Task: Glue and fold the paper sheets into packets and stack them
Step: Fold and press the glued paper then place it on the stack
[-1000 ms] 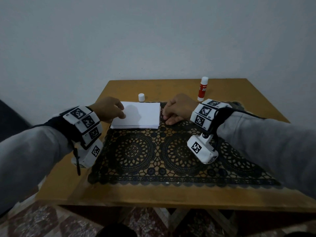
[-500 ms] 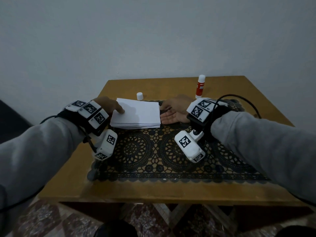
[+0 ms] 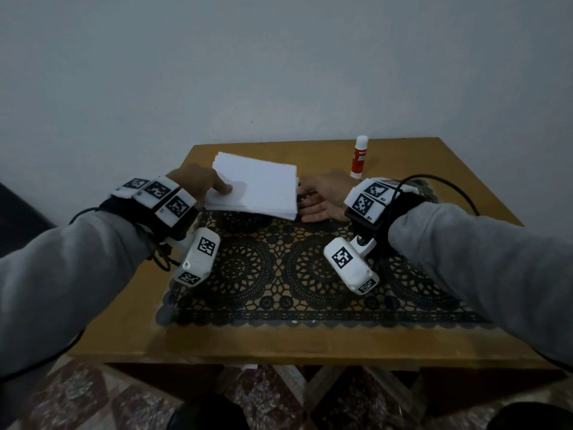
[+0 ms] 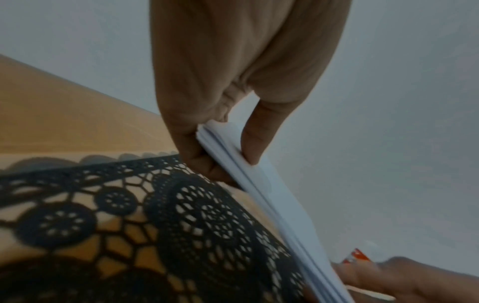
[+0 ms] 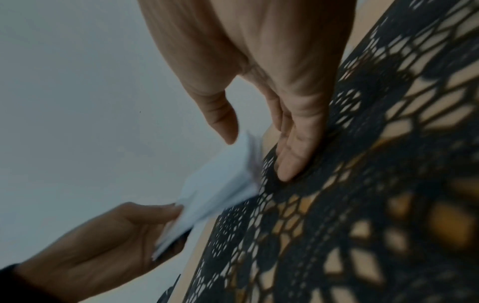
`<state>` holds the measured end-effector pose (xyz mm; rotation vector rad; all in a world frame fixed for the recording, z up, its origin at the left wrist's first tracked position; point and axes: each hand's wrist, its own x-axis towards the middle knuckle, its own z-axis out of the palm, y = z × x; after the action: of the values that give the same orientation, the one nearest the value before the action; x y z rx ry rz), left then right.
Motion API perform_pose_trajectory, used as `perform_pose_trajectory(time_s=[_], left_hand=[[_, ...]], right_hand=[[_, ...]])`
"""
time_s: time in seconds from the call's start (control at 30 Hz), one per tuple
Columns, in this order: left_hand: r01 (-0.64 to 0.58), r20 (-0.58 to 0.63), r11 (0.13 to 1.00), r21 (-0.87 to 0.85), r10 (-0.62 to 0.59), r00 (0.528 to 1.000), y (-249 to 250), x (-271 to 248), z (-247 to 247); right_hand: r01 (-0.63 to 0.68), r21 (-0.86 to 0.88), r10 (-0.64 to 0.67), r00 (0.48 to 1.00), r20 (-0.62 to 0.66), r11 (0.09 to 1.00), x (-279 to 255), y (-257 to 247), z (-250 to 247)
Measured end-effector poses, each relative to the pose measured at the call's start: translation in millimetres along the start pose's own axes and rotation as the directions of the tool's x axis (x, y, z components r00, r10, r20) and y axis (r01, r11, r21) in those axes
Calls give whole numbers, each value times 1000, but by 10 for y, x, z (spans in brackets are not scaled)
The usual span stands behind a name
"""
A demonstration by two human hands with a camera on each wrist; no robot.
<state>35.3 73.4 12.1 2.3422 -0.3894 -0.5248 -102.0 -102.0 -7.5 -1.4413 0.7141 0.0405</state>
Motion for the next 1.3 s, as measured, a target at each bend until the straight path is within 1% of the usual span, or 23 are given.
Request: perform_pose_trajectory(time_s=[0.03, 0.07, 0.13, 0.17, 0.2, 0.27, 0.33, 0.37, 0.4, 0.43, 0.5, 0.57, 0.67, 0.77, 0.8, 0.83, 0.9, 0.97, 1.03, 1.1, 1.2, 1.3], left_hand=[[-35, -5, 988, -153, 35, 999, -8, 13, 8], [-51, 27, 962, -267, 61, 998, 34, -19, 25], [-142, 92, 908, -393, 192, 977, 81, -102, 116], [-193, 85, 884, -427, 252, 964, 109, -164, 171], [-248, 59, 866, -435, 302, 951, 141, -242, 225], [-333, 13, 865, -375, 365, 931, 184, -361, 334], [-363, 15, 877, -317, 387, 922, 209, -456, 453], [-379, 28, 877, -297, 404, 914, 212, -496, 501], [-390, 44, 884, -259, 414, 909, 218, -533, 546], [-395, 66, 893, -217, 417, 907, 218, -561, 588], [-404, 120, 907, -122, 418, 901, 214, -587, 659], [-412, 145, 910, -42, 414, 899, 220, -610, 704], [-383, 114, 924, -9, 381, 917, 238, -637, 726], [-323, 82, 946, 17, 320, 944, 263, -629, 702], [-295, 87, 955, 9, 293, 952, 274, -628, 693], [-257, 105, 966, -19, 258, 960, 284, -629, 692], [-172, 156, 983, -64, 180, 971, 287, -625, 715], [-92, 197, 995, -35, 97, 976, 278, -641, 768], [-66, 214, 998, 15, 61, 975, 285, -651, 825], [-71, 199, 996, 53, 59, 978, 297, -642, 849], [-70, 170, 994, 84, 55, 984, 304, -625, 874], [-101, 160, 991, 87, 86, 983, 272, -614, 902]], right_hand=[[26, 14, -26, 1000, 8, 1000, -22, 2, -38], [62, 36, -62, 998, 11, 997, -42, 3, -82], [175, 30, -174, 984, -23, 984, -91, 10, -200], [243, -30, -244, 969, -46, 970, -139, 14, -263], [307, -126, -316, 946, -66, 944, -194, 16, -336], [383, -360, -442, 892, -93, 851, -346, 37, -497], [396, -525, -524, 844, -115, 753, -479, 85, -670], [387, -575, -541, 833, -117, 720, -538, 118, -740], [374, -609, -541, 834, -109, 699, -573, 161, -801], [358, -623, -521, 848, -95, 696, -604, 208, -847], [310, -605, -454, 886, -96, 733, -624, 308, -921], [272, -612, -426, 897, -118, 743, -620, 373, -964], [251, -644, -410, 906, -108, 722, -627, 397, -964], [258, -602, -416, 899, -137, 756, -633, 383, -961], [243, -573, -394, 906, -154, 783, -636, 364, -965], [209, -534, -344, 924, -165, 819, -641, 344, -971], [91, -491, -194, 967, -164, 867, -647, 329, -971], [-9, -543, -96, 982, -165, 840, -639, 357, -951], [-48, -632, -74, 983, -166, 773, -620, 407, -918], [-59, -692, -83, 982, -170, 719, -603, 440, -897], [-70, -707, -83, 980, -180, 704, -591, 442, -892], [-82, -711, -71, 981, -183, 699, -585, 433, -890]])
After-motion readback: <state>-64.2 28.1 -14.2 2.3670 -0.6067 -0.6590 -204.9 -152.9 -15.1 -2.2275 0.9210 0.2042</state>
